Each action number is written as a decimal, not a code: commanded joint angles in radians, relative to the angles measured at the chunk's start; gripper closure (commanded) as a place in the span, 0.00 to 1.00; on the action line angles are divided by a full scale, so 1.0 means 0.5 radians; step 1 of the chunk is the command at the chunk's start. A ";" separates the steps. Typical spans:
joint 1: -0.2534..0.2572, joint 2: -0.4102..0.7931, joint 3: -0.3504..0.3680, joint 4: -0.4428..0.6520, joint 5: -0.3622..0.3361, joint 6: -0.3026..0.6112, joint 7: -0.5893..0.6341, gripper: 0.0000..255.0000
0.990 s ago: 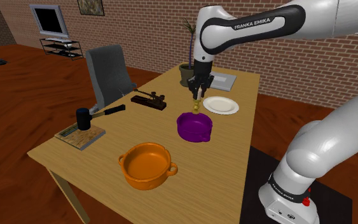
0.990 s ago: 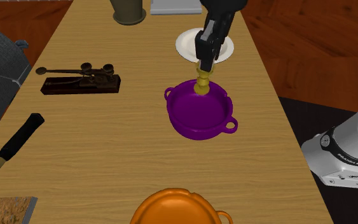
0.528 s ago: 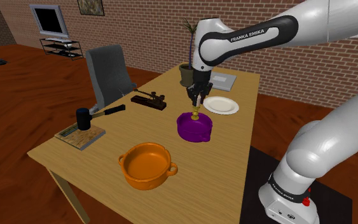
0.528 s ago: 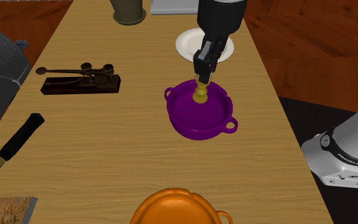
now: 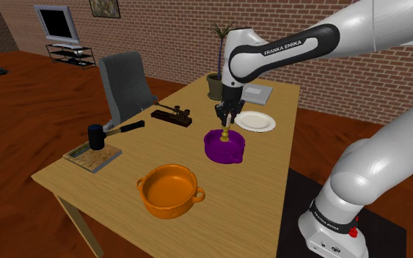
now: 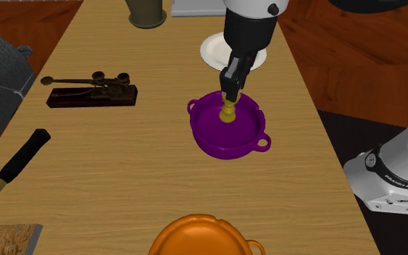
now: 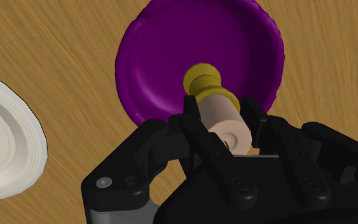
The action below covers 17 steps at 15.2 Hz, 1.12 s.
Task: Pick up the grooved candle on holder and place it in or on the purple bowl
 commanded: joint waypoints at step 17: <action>-0.003 -0.057 -0.011 0.205 -0.003 -0.262 -0.001 0.00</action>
